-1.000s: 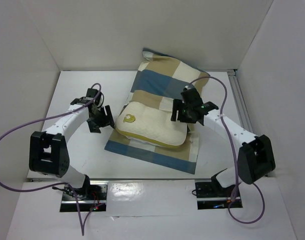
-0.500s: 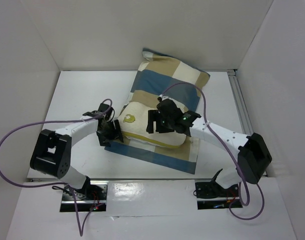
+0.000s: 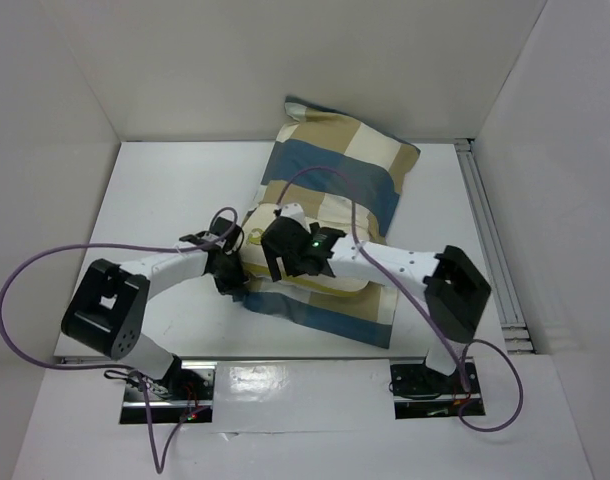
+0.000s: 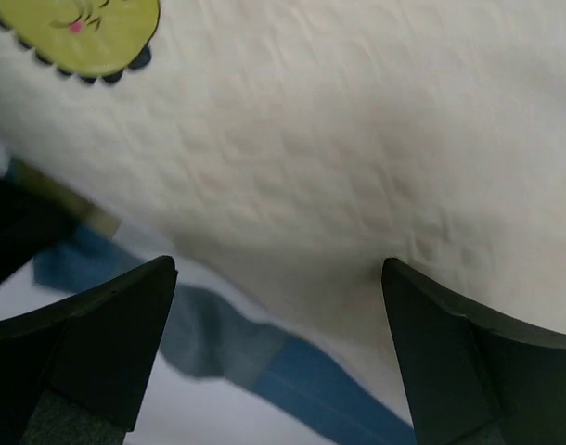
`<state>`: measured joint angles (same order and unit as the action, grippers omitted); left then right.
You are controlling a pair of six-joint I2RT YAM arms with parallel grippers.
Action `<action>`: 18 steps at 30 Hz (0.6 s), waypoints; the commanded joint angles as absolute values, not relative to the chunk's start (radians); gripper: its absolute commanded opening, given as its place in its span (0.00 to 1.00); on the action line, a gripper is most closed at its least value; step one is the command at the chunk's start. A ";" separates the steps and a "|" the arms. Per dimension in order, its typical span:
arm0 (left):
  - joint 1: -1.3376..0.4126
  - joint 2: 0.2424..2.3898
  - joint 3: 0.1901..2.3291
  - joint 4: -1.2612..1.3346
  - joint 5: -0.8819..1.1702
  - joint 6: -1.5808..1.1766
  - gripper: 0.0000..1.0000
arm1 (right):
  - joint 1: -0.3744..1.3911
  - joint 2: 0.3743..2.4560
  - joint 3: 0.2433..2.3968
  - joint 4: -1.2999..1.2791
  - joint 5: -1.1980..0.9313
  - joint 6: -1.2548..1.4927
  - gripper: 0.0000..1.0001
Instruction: Put the pillow into the pillowcase
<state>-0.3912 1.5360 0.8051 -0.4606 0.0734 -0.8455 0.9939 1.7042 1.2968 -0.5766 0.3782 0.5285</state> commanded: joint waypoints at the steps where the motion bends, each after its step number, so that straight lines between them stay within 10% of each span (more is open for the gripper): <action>1: -0.435 1.441 0.744 -0.492 0.080 -0.899 0.00 | 0.994 1.878 1.391 -0.660 0.580 0.462 0.99; 2: -0.451 1.355 0.735 -0.512 0.093 -0.908 0.00 | 0.971 1.913 1.435 -0.660 0.594 0.448 0.99; 6: -0.495 1.116 0.723 -0.541 0.167 -0.934 0.00 | 0.872 2.028 1.544 -0.669 0.554 0.391 0.09; 7: -0.508 1.074 0.723 -0.560 0.208 -0.945 0.00 | 0.845 2.040 1.574 -0.686 0.570 0.391 0.00; 18: -0.548 0.821 0.804 -0.729 0.436 -0.874 0.00 | 0.710 2.235 2.376 -0.864 0.614 0.201 0.00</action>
<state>-0.5064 0.8803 0.7601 -0.5636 0.2237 -0.9100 0.6846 2.1666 2.2444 -0.9653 0.5327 0.2661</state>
